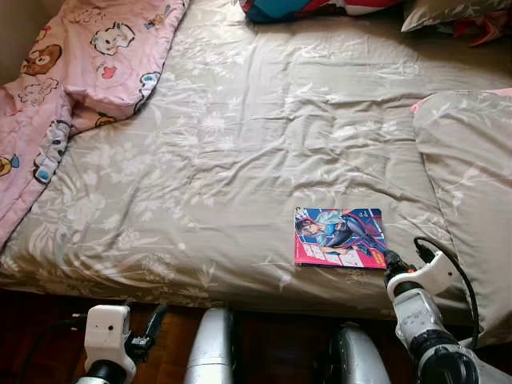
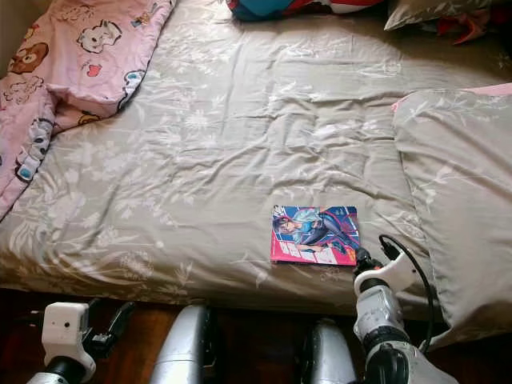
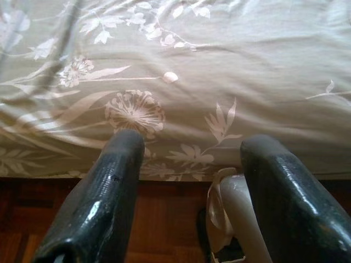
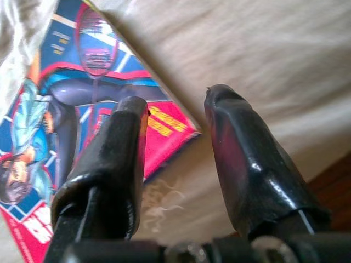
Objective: Clean up the room
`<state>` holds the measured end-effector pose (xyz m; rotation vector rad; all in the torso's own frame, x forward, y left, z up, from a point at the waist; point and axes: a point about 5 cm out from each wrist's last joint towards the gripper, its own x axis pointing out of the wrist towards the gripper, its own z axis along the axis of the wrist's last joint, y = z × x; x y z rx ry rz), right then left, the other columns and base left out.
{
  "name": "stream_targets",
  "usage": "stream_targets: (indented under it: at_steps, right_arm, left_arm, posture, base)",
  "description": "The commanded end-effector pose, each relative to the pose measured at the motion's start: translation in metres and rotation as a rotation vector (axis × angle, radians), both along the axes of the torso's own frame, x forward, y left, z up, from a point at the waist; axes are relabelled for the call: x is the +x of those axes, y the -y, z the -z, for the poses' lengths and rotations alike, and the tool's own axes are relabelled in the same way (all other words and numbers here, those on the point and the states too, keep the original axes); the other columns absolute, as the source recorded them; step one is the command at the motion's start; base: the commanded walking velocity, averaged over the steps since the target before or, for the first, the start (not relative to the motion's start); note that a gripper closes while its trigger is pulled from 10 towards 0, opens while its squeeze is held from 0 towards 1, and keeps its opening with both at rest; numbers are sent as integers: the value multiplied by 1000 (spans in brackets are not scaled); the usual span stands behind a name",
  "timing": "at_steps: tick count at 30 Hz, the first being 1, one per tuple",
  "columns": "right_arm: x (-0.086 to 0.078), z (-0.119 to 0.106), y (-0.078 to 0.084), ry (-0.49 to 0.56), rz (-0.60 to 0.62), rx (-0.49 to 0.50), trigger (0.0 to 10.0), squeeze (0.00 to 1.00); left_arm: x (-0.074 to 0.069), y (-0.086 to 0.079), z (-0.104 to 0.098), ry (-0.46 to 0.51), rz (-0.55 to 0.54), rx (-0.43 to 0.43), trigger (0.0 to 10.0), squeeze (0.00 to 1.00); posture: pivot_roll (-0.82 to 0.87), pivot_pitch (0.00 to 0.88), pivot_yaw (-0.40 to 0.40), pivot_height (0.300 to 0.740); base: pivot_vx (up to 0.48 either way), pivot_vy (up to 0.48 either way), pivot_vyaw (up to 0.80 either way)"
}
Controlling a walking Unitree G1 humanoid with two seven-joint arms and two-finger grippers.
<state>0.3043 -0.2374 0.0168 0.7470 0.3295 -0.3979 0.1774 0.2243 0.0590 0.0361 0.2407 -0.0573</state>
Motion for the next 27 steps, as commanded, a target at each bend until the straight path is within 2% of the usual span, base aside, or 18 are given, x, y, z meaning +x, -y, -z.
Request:
stream_targets:
  at_steps: [1, 2, 3, 4, 6, 9, 12, 14, 15, 16, 18, 20, 22, 23, 27]
  right_arm:
    - [-18, 18, -2, -64, -45, -53, 10000, 0]
    - [-19, 19, -3, -68, -54, -63, 10000, 0]
    - [-21, 21, -4, -77, -106, -119, 10000, 0]
    - [-25, 23, -7, -78, -198, -218, 10000, 0]
    - [-27, 24, -7, -73, -225, -247, 10000, 0]
    - [-35, 19, 2, 51, -262, -332, 10000, 0]
    - [-40, 19, 8, 75, -236, -345, 10000, 0]
    - [-48, 23, 14, 62, -215, -358, 10000, 0]
    - [-57, 30, 14, 32, -229, -360, 10000, 0]
    - [-57, 30, 14, 32, -229, -360, 10000, 0]
    - [-72, 43, 12, -29, -226, -333, 10000, 0]
    - [-78, 50, 8, -61, -230, -314, 10000, 0]
    - [-86, 58, 0, -102, -286, -326, 10000, 0]
    - [-96, 66, -6, -141, -295, -306, 10000, 0]
    - [-114, 80, -10, -221, -274, -270, 10000, 0]
  left_arm:
    - [-6, -8, 19, -69, -53, -12, 10000, 0]
    - [-6, -8, 20, -72, -57, -14, 10000, 0]
    - [-4, -9, 24, -80, -73, -26, 10000, 0]
    - [-1, -10, 30, -92, -98, -42, 10000, 0]
    - [-1, -10, 32, -95, -107, -46, 10000, 0]
    - [8, -8, 45, -115, -121, -62, 10000, 0]
    - [11, -7, 49, -122, -123, -65, 10000, 0]
    - [14, -7, 54, -128, -127, -69, 10000, 0]
    - [21, -7, 59, -135, -130, -69, 10000, 0]
    - [21, -7, 59, -135, -130, -69, 10000, 0]
    - [28, -9, 65, -146, -137, -67, 10000, 0]
    - [32, -10, 68, -154, -141, -66, 10000, 0]
    - [35, -10, 73, -177, -134, -56, 10000, 0]
    - [37, -11, 79, -208, -136, -52, 10000, 0]
    - [34, -11, 90, -268, -140, -46, 10000, 0]
  posture:
    - [228, 258, 67, 633]
    - [228, 258, 67, 633]
    - [215, 234, 53, 633]
    - [207, 220, 45, 633]
    - [207, 220, 45, 633]
    - [164, 149, 19, 633]
    - [151, 127, 16, 638]
    - [139, 93, 11, 648]
    - [127, 49, 5, 658]
    - [127, 49, 5, 658]
    - [116, 16, 3, 673]
    - [103, 0, 1, 683]
    - [85, 0, 6, 693]
    - [70, 0, 9, 703]
    - [52, 0, 19, 728]
  base:
    - [0, 0, 0]
    - [0, 0, 0]
    - [0, 0, 0]
    - [0, 0, 0]
    - [0, 0, 0]
    - [0, 0, 0]
    - [0, 0, 0]
    - [0, 0, 0]
    - [0, 0, 0]
    - [0, 0, 0]
    - [0, 0, 0]
    - [0, 0, 0]
    - [0, 0, 0]
    - [0, 0, 0]
    - [0, 0, 0]
